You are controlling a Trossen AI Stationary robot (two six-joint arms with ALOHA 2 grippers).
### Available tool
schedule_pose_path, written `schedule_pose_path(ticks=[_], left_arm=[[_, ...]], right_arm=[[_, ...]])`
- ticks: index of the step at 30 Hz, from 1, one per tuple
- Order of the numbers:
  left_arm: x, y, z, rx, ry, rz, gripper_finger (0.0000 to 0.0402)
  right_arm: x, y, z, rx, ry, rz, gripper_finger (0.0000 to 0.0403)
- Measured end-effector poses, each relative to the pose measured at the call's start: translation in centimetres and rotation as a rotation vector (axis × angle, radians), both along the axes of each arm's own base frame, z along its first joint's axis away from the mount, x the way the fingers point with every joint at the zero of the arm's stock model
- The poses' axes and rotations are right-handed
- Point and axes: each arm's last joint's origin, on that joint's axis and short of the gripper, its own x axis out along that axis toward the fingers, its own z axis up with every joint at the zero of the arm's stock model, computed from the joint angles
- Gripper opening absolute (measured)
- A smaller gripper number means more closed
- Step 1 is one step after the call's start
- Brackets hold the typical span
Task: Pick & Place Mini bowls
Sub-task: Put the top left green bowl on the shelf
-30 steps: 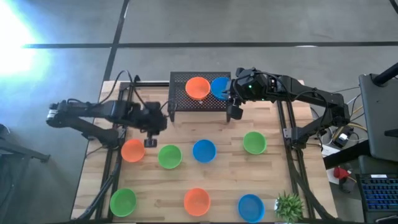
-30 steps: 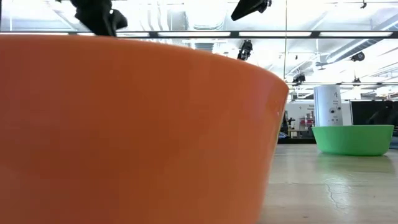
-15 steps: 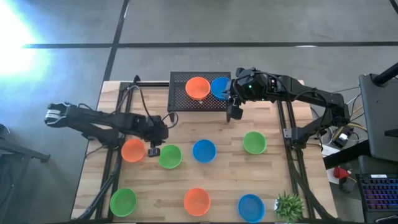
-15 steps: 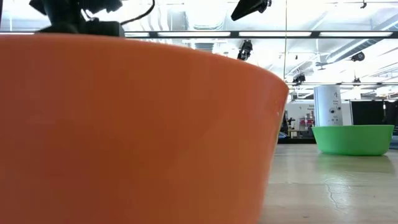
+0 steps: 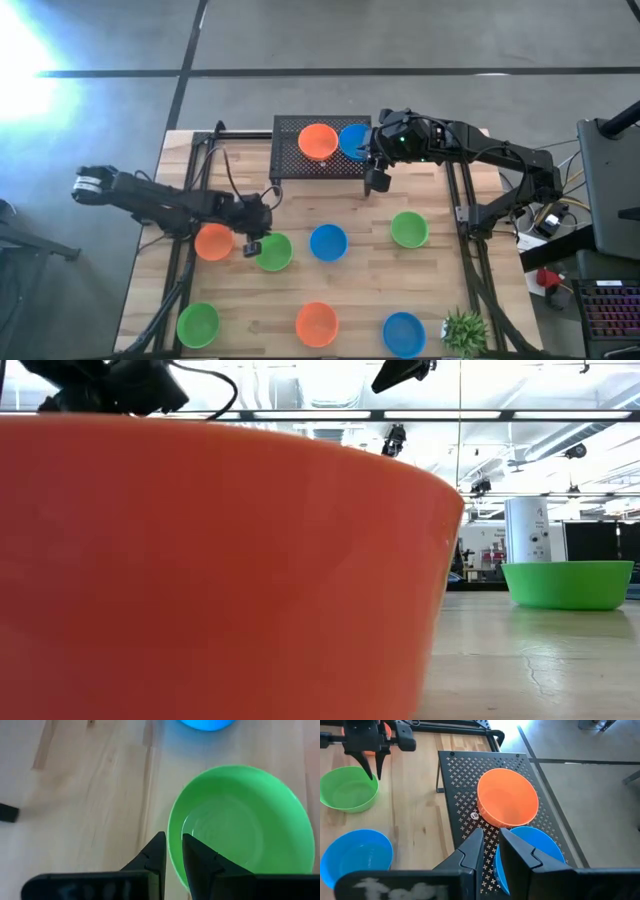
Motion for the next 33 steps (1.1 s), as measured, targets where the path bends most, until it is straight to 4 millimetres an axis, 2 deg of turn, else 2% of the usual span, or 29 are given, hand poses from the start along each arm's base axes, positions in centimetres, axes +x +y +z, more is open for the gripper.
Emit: schedule_pose_path(ticks=[5, 18, 28, 33], left_arm=[[-0.3, 0.0, -1.1, -0.008, -0.019, 0.010, 0.0055], [-0.6, 0.0, -1.7, -0.021, -0.008, 0.032, 0.0055], [-1.3, 0.1, -3.2, -0.022, -0.002, 0.048, 0.0055], [-1.3, 0.1, -3.2, -0.022, -0.002, 0.048, 0.0036]], right_arm=[[0.0, 0.0, 0.0, 0.000, 0.000, 0.000, 0.0057], [0.0, 0.0, 0.0, 0.000, 0.000, -0.001, 0.0057], [0.0, 0.0, 0.0, -0.009, 0.005, 0.007, 0.0057], [0.0, 0.0, 0.0, -0.011, 0.006, 0.009, 0.0057]])
